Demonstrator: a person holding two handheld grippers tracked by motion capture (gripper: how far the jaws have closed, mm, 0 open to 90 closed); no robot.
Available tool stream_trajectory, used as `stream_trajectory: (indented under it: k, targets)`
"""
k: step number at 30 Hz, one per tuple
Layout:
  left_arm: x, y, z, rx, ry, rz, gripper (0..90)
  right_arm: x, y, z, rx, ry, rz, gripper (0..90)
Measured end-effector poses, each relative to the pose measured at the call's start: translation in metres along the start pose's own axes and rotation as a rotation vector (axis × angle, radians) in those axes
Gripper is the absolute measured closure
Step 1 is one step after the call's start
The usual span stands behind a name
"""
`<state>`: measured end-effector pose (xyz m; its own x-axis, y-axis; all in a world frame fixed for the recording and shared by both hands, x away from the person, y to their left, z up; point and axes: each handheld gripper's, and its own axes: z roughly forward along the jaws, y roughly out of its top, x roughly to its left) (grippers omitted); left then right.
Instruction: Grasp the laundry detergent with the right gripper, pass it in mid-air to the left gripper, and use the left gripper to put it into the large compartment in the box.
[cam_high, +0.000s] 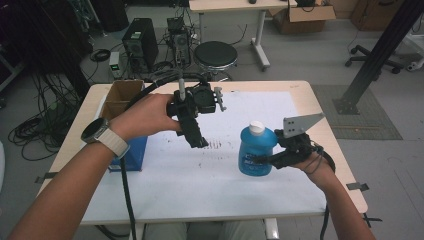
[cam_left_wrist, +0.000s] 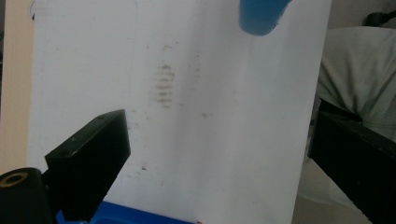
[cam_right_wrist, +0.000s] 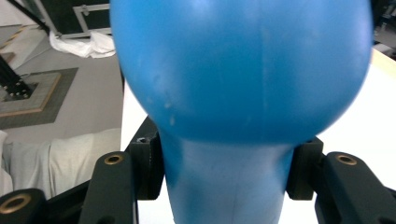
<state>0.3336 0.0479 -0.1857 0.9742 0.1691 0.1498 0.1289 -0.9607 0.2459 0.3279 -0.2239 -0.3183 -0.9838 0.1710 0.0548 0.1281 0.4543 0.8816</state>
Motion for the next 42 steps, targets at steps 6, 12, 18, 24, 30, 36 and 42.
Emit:
stream_trajectory:
  k: [6, 12, 18, 24, 30, 36, 42]
  targets:
    - [-0.006, -0.001, -0.003, -0.001, -0.012, 0.023, 6.2, -0.001, 0.011, 0.017, 0.001, 0.04, -0.021, 44.2]
    - [-0.009, -0.003, -0.004, 0.006, -0.02, 0.03, 6.3, -0.001, 0.018, 0.031, -0.002, 0.072, -0.042, 44.2]
    - [-0.013, -0.003, -0.006, -0.005, -0.038, 0.049, 6.2, -0.002, 0.024, 0.044, -0.002, 0.101, -0.058, 44.2]
    - [-0.018, -0.001, -0.006, 0.003, -0.044, 0.062, 6.2, -0.001, 0.03, 0.056, 0.005, 0.125, -0.072, 44.2]
    - [-0.018, 0.0, -0.005, 0.006, -0.047, 0.069, 6.1, 0.001, 0.035, 0.065, 0.014, 0.147, -0.082, 44.2]
    - [-0.019, 0.0, -0.005, 0.008, -0.052, 0.072, 6.1, 0.002, 0.039, 0.073, 0.013, 0.162, -0.089, 44.3]
    - [-0.02, 0.002, -0.005, 0.017, -0.057, 0.075, 6.1, 0.004, 0.043, 0.081, 0.012, 0.176, -0.097, 44.3]
